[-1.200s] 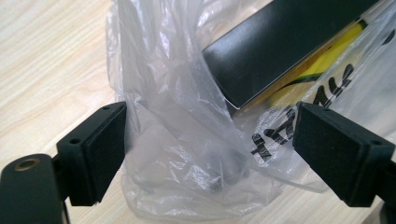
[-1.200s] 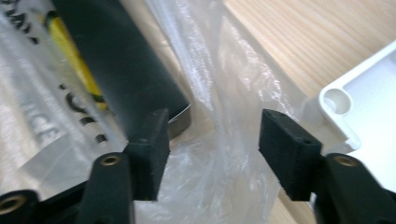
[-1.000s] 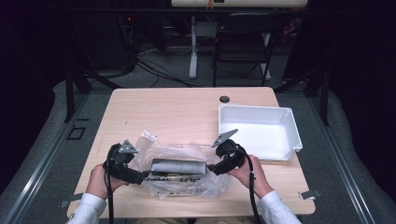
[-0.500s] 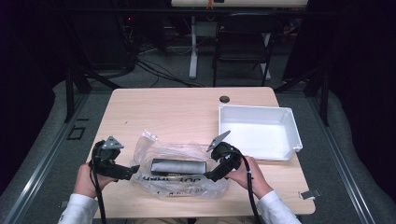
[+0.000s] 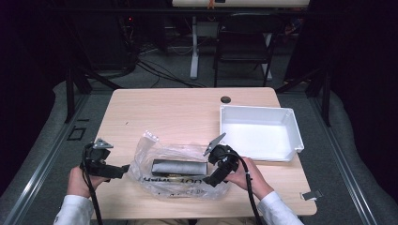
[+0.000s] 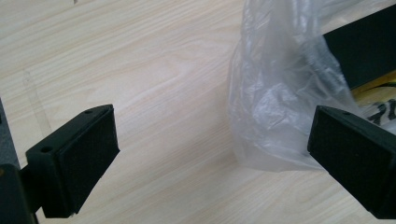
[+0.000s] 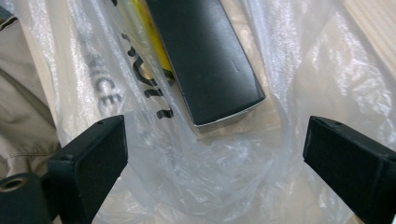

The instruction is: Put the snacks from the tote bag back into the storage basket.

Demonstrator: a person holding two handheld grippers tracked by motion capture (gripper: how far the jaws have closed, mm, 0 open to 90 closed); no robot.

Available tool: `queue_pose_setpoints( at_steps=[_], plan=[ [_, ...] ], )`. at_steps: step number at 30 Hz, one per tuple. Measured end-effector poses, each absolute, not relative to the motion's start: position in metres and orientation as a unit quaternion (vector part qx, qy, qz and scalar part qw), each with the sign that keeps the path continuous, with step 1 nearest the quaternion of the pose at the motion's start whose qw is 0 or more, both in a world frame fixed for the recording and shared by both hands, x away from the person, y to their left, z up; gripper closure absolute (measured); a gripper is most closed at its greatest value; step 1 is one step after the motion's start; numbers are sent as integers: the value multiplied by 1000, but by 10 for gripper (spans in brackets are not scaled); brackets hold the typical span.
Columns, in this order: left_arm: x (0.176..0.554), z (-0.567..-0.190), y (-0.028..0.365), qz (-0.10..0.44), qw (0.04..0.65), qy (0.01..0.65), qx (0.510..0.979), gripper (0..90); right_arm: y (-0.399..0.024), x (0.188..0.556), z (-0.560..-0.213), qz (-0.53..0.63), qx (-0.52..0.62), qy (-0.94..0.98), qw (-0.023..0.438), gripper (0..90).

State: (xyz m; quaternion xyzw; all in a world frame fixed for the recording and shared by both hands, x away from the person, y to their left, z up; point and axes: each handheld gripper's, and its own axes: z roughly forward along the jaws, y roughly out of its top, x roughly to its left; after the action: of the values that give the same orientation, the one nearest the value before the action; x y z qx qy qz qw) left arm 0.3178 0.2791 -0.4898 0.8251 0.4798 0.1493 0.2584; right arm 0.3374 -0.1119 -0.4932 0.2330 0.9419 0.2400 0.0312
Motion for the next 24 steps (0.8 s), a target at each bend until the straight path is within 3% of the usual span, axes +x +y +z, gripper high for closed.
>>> queue_pose_setpoints(
  at_steps=[16, 24],
  plan=[
    [322, -501, 273, 136, 236, 475, 837, 11, -99, 344, -491, 233, 191, 953, 25, 216],
    [323, -502, 272, 132, 234, 472, 839, 11, -83, 352, -485, 229, 163, 959, 34, 341]
  ],
)
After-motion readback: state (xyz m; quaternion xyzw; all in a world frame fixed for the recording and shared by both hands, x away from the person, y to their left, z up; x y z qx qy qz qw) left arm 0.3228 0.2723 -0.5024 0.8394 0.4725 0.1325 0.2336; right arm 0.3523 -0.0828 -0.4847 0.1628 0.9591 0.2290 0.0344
